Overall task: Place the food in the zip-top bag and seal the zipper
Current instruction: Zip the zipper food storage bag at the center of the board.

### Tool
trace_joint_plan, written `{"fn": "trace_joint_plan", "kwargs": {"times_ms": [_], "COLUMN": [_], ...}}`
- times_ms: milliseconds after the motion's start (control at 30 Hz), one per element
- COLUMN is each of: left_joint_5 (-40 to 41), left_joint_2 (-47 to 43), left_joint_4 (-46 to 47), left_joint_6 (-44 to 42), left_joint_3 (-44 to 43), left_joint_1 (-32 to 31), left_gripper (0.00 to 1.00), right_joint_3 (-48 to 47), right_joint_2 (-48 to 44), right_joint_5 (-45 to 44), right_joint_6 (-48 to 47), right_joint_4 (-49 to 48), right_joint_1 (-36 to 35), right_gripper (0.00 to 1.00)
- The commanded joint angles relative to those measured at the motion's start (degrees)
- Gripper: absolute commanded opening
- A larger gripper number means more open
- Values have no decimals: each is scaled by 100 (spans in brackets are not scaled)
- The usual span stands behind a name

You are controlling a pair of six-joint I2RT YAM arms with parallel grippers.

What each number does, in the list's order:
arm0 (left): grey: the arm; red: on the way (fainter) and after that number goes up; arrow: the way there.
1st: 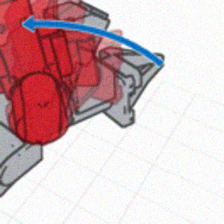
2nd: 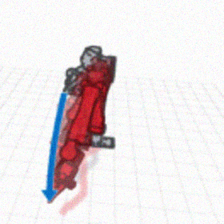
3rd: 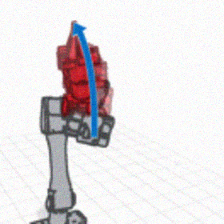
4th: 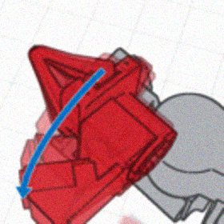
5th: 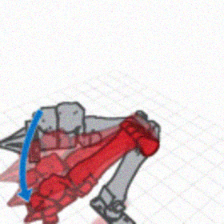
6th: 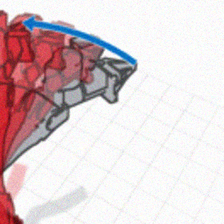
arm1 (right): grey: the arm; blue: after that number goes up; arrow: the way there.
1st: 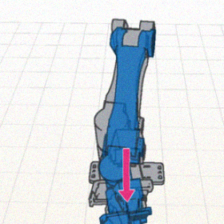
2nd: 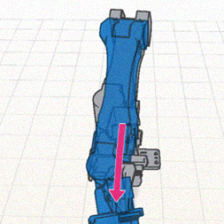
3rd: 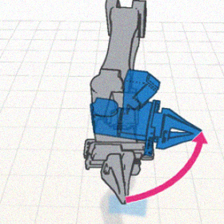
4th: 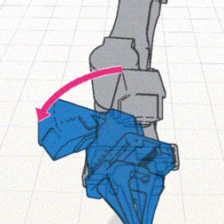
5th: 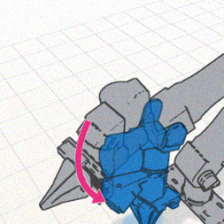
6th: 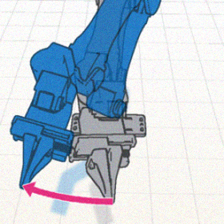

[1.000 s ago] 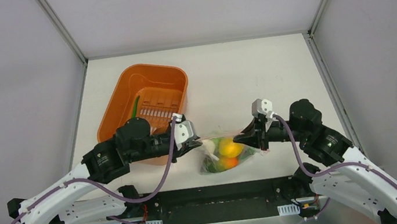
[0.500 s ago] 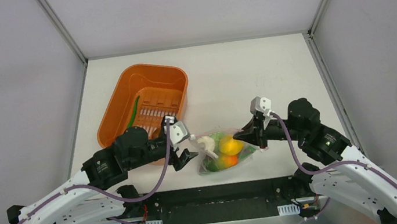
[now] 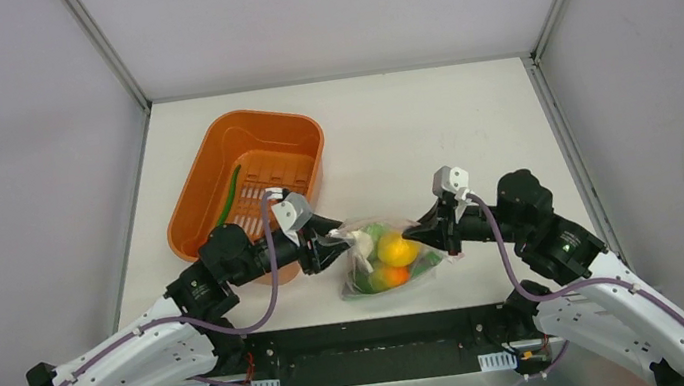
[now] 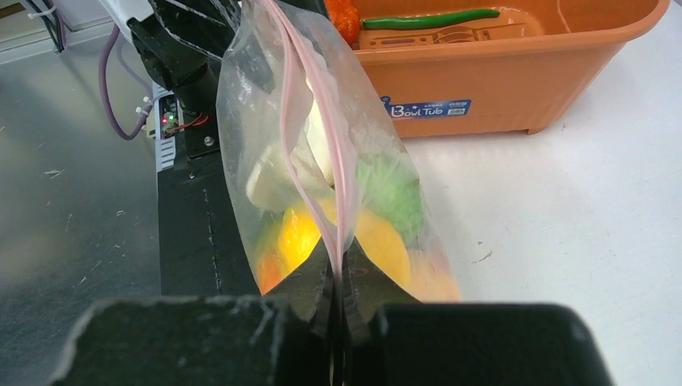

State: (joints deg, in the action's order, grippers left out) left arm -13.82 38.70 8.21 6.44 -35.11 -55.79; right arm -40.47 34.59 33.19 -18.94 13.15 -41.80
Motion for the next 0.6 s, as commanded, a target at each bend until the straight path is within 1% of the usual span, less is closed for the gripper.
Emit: {"fn": "trace_joint_plan", "kwargs": {"times_ms": [0,100,133,167,267,367,467,500,533,567], "left_joint_5": [-364,-237,-228,-216,-199,21,165,149,110,59], "left_joint_2": [-205,-461,-512,-562,-626,-686,-755,-754,-727,-686], "left_joint_4": [861,887,859,811,639,200,40,53,57,49], "left_joint_6": [317,253,245,231,176,7,-91,-106,-100,-99], "left_joint_3": [38,197,217,223,213,125,103,90,59,8], "left_joint_1": [24,30,27,29,32,31,28,31,33,29], "left_gripper": [31,9,3,0,0,0,0,0,0,0], "right_joint_3": [-62,-33,-32,-36,-45,-38,-8,-5,-21,-75], "right_joint_2": [-128,-169,-171,-172,-176,-217,-294,-305,-300,-274], "right_joint_5": [-84,-188,-204,-243,-389,-691,-818,-785,-698,-582], "right_joint_6": [-20,-35,-39,-40,-28,33,93,130,180,248], "right_joint_4": [-280,-288,-287,-291,-308,-367,-428,-461,-480,-443], "right_joint_1": [14,12,14,11,14,11,10,8,9,9], "right_gripper": [0,0,0,0,0,0,0,5,14,32]}}
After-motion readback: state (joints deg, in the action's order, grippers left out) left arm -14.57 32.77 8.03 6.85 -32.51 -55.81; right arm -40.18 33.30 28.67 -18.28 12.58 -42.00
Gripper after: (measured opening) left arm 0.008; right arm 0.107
